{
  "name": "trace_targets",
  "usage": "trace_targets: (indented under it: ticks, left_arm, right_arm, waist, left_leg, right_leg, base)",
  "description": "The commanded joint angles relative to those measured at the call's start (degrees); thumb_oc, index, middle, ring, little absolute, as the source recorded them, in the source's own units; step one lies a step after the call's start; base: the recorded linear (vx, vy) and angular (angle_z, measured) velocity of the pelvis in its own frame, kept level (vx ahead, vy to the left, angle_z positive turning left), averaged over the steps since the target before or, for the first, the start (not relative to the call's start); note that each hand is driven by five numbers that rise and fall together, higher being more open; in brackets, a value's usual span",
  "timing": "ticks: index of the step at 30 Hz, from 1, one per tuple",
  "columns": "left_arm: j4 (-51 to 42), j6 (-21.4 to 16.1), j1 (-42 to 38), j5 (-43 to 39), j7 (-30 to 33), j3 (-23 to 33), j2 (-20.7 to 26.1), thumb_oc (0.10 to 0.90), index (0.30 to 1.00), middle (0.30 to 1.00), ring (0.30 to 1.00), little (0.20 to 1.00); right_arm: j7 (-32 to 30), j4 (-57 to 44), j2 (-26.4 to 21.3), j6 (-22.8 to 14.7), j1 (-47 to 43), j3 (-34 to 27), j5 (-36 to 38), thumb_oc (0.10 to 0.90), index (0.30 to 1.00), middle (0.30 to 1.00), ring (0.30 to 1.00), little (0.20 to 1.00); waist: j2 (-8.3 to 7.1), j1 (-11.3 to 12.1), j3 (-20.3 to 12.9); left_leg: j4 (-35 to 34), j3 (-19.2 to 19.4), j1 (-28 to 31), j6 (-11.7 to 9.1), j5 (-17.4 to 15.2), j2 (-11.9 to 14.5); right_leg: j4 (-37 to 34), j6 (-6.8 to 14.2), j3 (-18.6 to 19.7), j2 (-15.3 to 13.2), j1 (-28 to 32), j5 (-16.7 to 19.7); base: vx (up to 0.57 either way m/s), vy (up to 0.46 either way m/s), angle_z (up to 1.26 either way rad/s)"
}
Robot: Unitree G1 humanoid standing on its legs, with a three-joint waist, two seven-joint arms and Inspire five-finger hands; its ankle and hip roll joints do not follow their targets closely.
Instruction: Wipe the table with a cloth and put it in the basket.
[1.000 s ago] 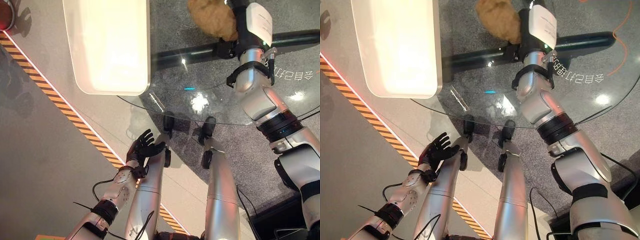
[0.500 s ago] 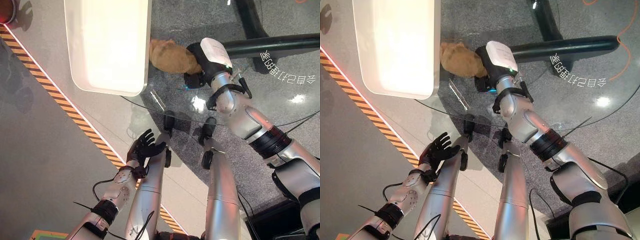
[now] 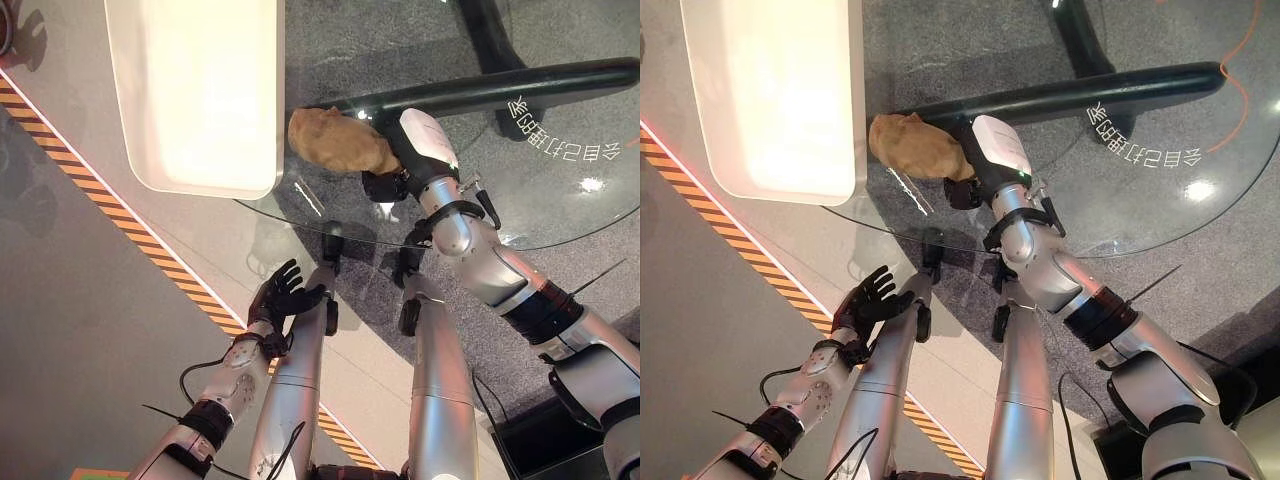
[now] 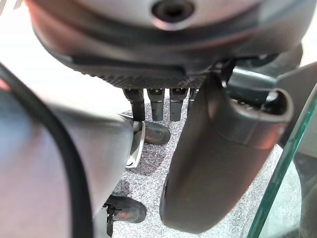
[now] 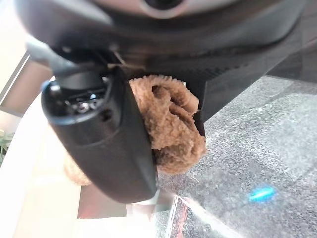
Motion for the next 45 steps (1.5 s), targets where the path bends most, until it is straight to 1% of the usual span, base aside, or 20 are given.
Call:
trace_targets:
  ticks: [1,6,7,9,10,12,15,18,24,25,28,30,31,34,36,37,38,40,42,45]
  left_arm:
    - [-1.1,-0.9,6.7,0.7,-0.2,-0.5,-1.5,0.800,0.900,0.900,0.900,0.900]
    - [-1.3,-0.2,7.2,1.1,-0.2,0.1,-1.0,0.800,0.900,0.900,0.900,0.900]
    - [-1.3,-0.2,7.2,1.1,-0.2,0.1,-1.0,0.800,0.900,0.900,0.900,0.900]
    - [-1.3,-0.3,7.4,0.9,-0.3,-0.1,-0.7,0.800,0.900,0.900,0.900,0.900]
    - [-1.5,-0.3,6.4,0.7,-0.1,-0.2,-0.4,0.800,0.900,0.900,0.900,0.900]
    - [-1.9,-0.2,6.6,0.4,0.0,-0.5,-0.1,0.800,0.900,0.900,0.900,0.900]
    - [-1.9,-0.4,6.5,0.2,0.1,-1.1,-0.3,0.800,0.900,0.900,0.900,0.900]
    - [-2.3,-0.4,6.5,-0.1,0.4,-1.4,-0.2,0.800,0.900,0.900,0.900,0.900]
    - [-3.5,-0.5,7.2,-0.7,0.6,-1.6,0.5,0.800,0.900,0.900,0.900,0.900]
    - [-3.8,-0.5,7.4,-1.0,0.5,-1.5,0.8,0.800,0.900,0.900,0.900,0.900]
    - [-3.9,-0.8,7.7,-1.1,0.4,-1.5,0.8,0.800,0.900,0.900,0.900,0.900]
    - [-4.5,-1.1,8.3,-1.0,0.8,-1.3,0.6,0.800,0.900,0.900,0.900,0.900]
    - [-4.5,-1.1,8.4,-1.0,0.8,-1.3,0.6,0.800,0.900,0.900,0.900,0.900]
    - [-5.0,-1.4,9.0,-1.2,0.7,-1.1,1.0,0.800,0.900,0.900,0.900,0.900]
    - [-5.4,-1.3,9.1,-1.2,0.8,-1.1,1.1,0.800,0.900,0.900,0.900,0.900]
    - [-6.0,-1.0,9.3,-1.1,1.0,-0.9,1.4,0.800,0.900,0.900,0.900,0.900]
    - [-6.2,-0.8,9.3,-1.3,1.0,-0.8,1.7,0.800,0.900,0.900,0.900,0.900]
    - [-6.3,-0.9,9.2,-1.1,0.9,-0.7,1.5,0.800,0.900,0.900,0.900,0.900]
    - [-6.4,-0.6,9.0,-1.1,1.3,-0.9,1.6,0.800,0.900,0.900,0.900,0.900]
    - [-6.5,-0.2,8.7,-1.0,1.6,-0.7,1.3,0.800,0.900,0.900,0.900,0.900]
  right_arm:
    - [-6.3,-2.2,-3.1,-0.2,3.7,-3.3,0.8,0.100,0.300,0.300,0.300,0.200]
    - [-13.4,4.9,-5.1,0.2,2.4,-8.6,2.4,0.100,0.300,0.300,0.300,0.200]
    - [-13.4,4.9,-5.1,0.2,2.4,-8.6,2.4,0.100,0.300,0.300,0.300,0.200]
    - [-16.6,7.3,-6.1,0.2,1.2,-10.2,4.3,0.100,0.300,0.300,0.300,0.200]
    - [-20.0,9.7,-7.1,-0.3,-0.8,-11.8,6.2,0.100,0.300,0.300,0.300,0.200]
    - [-23.1,11.4,-7.7,-1.0,-1.9,-13.2,8.2,0.100,0.300,0.300,0.300,0.200]
    - [-27.3,15.6,-8.0,-0.7,-4.0,-15.1,10.0,0.100,0.300,0.300,0.300,0.200]
    - [-29.9,17.9,-8.9,0.0,-5.2,-15.5,11.8,0.100,0.300,0.300,0.300,0.200]
    - [-35.1,21.2,-10.5,-1.4,-4.6,-18.5,17.0,0.100,0.300,0.300,0.300,0.200]
    - [-36.9,21.7,-11.1,-1.7,-4.1,-19.7,19.2,0.100,0.300,0.300,0.300,0.200]
    - [-38.1,21.7,-11.5,-1.9,-3.2,-20.9,21.1,0.100,0.300,0.300,0.300,0.200]
    - [-41.5,22.0,-11.6,-3.7,-0.5,-23.8,24.6,0.100,0.300,0.300,0.300,0.200]
    - [-41.6,22.0,-11.6,-3.8,-0.4,-24.0,24.8,0.100,0.300,0.300,0.300,0.200]
    - [-45.2,22.7,-12.0,-6.5,1.9,-26.9,28.1,0.100,0.300,0.300,0.300,0.200]
    - [-46.1,23.0,-12.0,-8.0,2.6,-28.1,29.2,0.100,0.300,0.300,0.300,0.200]
    - [-47.0,22.7,-11.8,-11.0,3.4,-29.3,31.1,0.100,0.300,0.300,0.300,0.200]
    - [-47.0,22.5,-11.8,-12.9,3.8,-30.2,33.2,0.100,0.300,0.300,0.300,0.200]
    - [-46.8,22.5,-10.5,-19.0,4.4,-32.1,38.0,0.100,0.300,0.300,0.300,0.200]
    - [-45.3,22.3,-10.0,-21.9,4.7,-32.6,39.9,0.100,0.300,0.300,0.300,0.200]
    - [-42.5,19.9,-9.3,-21.5,4.5,-32.2,38.2,0.100,0.300,0.300,0.300,0.200]
  waist:
    - [1.28,-0.1,-1.2]
    - [1.16,-0.2,-1.2]
    - [1.16,-0.2,-1.2]
    - [1.24,-0.3,-1.2]
    - [1.31,-0.3,-1.2]
    - [1.47,-0.3,-1.2]
    - [1.84,-0.1,-1.2]
    - [2.01,0.0,-1.2]
    - [2.31,-0.1,-1.2]
    - [2.43,-0.3,-1.2]
    - [2.45,-0.5,-1.2]
    - [2.47,-0.8,-1.2]
    - [2.47,-0.8,-1.2]
    - [2.41,-1.1,-1.2]
    - [2.42,-1.1,-1.2]
    - [2.37,-1.1,-1.2]
    - [2.29,-1.2,-1.2]
    - [2.17,-1.3,-1.2]
    - [2.04,-1.3,-1.2]
    - [1.98,-1.3,-1.2]
  left_leg:
    - [4.2,2.1,3.0,2.3,-8.3,-3.0]
    - [4.6,2.1,3.2,2.5,-8.8,-2.6]
    - [4.6,2.1,3.2,2.5,-8.8,-2.6]
    - [4.7,2.1,3.3,2.4,-8.9,-2.5]
    - [4.5,2.3,1.2,2.7,-7.4,-2.5]
    - [4.8,2.2,1.1,2.7,-7.6,-2.5]
    - [4.9,2.1,1.0,2.7,-7.9,-2.6]
    - [4.5,2.1,1.1,2.7,-7.9,-2.6]
    - [4.2,2.0,1.1,2.7,-7.9,-2.7]
    - [4.0,2.1,1.1,2.7,-7.9,-2.7]
    - [3.8,2.2,1.3,2.8,-7.9,-2.7]
    - [3.5,2.4,1.4,2.8,-7.9,-2.6]
    - [3.5,2.5,1.4,2.8,-7.9,-2.6]
    - [3.2,2.5,1.6,2.9,-7.9,-2.7]
    - [3.2,2.6,1.6,3.0,-7.9,-2.7]
    - [3.0,2.5,1.7,3.0,-7.9,-2.7]
    - [3.1,2.5,1.7,3.0,-8.0,-2.8]
    - [2.9,2.6,1.9,3.1,-8.0,-2.8]
    - [2.8,2.5,2.1,3.1,-8.0,-2.8]
    - [2.8,2.5,2.0,3.1,-7.8,-2.9]
  right_leg:
    - [-1.9,3.3,0.3,2.5,1.3,1.2]
    - [-1.5,3.3,0.5,2.6,1.4,1.3]
    - [-1.5,3.3,0.5,2.6,1.4,1.3]
    - [-1.5,3.3,0.5,2.6,1.4,1.5]
    - [-2.2,2.9,0.4,2.5,-0.5,3.3]
    - [-2.0,2.9,0.5,2.6,-0.7,3.3]
    - [-1.8,2.8,0.7,2.8,-0.8,3.2]
    - [-2.2,2.7,0.6,2.9,-0.7,3.1]
    - [-2.7,2.6,0.8,3.1,-0.6,3.2]
    - [-3.0,2.6,0.9,3.2,-0.7,3.2]
    - [-3.3,2.6,1.0,3.2,-0.5,3.3]
    - [-3.8,2.5,1.3,3.4,-0.4,3.3]
    - [-3.8,2.5,1.3,3.4,-0.4,3.3]
    - [-4.4,2.5,1.4,3.6,-0.2,3.4]
    - [-4.5,2.5,1.5,3.6,-0.1,3.5]
    - [-4.8,2.6,1.5,3.7,0.1,3.6]
    - [-4.9,2.6,1.5,3.8,0.2,3.7]
    - [-5.0,2.5,1.6,3.9,0.4,3.8]
    - [-5.3,2.5,1.5,3.9,0.7,3.8]
    - [-5.4,2.5,1.5,3.9,0.6,4.0]
  base:
    - [0.00,0.000,0.00]
    - [0.01,-0.029,-0.03]
    - [-0.01,-0.021,-0.06]
    - [-0.03,-0.027,-0.08]
    - [-0.05,-0.029,-0.04]
    - [-0.02,-0.021,-0.03]
    - [0.00,-0.005,-0.04]
    - [-0.01,-0.002,-0.07]
    - [0.00,-0.001,-0.02]
    - [0.00,0.000,0.00]
    - [0.00,0.000,0.00]
    - [0.00,0.000,0.00]
    - [0.00,0.000,0.00]
    - [0.00,0.005,-0.02]
    - [-0.01,0.000,-0.03]
    - [0.00,0.000,0.00]
    - [0.00,0.000,0.00]
    - [0.00,0.000,0.00]
    - [0.00,-0.007,-0.02]
    - [-0.01,-0.004,-0.04]
